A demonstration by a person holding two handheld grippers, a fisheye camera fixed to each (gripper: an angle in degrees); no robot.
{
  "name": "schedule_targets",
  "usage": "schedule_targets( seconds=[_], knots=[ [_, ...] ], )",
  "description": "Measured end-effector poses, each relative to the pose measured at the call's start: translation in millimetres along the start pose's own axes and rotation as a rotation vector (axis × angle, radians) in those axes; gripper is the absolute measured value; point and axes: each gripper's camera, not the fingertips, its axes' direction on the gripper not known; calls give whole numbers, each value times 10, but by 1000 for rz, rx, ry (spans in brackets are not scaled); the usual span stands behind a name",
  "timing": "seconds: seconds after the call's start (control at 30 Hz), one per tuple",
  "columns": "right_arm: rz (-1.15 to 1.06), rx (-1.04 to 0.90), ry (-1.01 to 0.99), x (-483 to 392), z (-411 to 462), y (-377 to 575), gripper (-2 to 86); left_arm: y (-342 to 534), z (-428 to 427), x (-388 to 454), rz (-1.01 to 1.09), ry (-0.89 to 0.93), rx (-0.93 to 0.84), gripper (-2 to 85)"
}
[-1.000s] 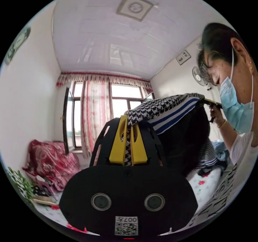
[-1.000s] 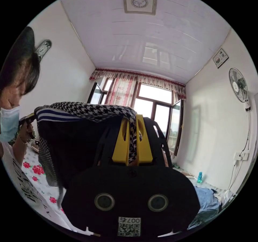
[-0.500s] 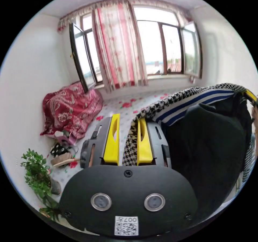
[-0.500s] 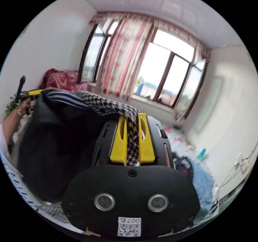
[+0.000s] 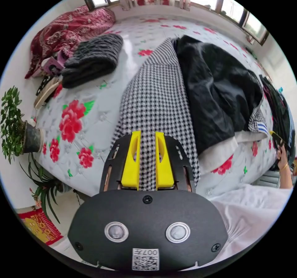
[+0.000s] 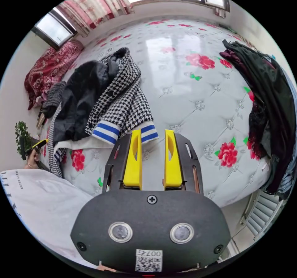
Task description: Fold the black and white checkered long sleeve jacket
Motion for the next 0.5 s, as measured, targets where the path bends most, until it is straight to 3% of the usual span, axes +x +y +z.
schedule_targets(
  seconds=[0.13,0.2,0.27,0.37,0.5],
  knots=[
    [-52,-174,-1,-178,503,-454,72,-167,441,586,151,-130,-113,94],
    [-71,-179,-8,-211,477,-613,56,-294,714,812,225,-267,-178,91],
    [-132,-248,25,-161,350,-819,40,-396,759,823,243,-291,-190,79],
    [-96,-36,273,289,-521,-1139,27,-503,867,506,253,-408,-214,40],
    [310,285,414,1296,-1848,-1328,35,-815,579,-406,-71,-485,-222,21]
  ],
)
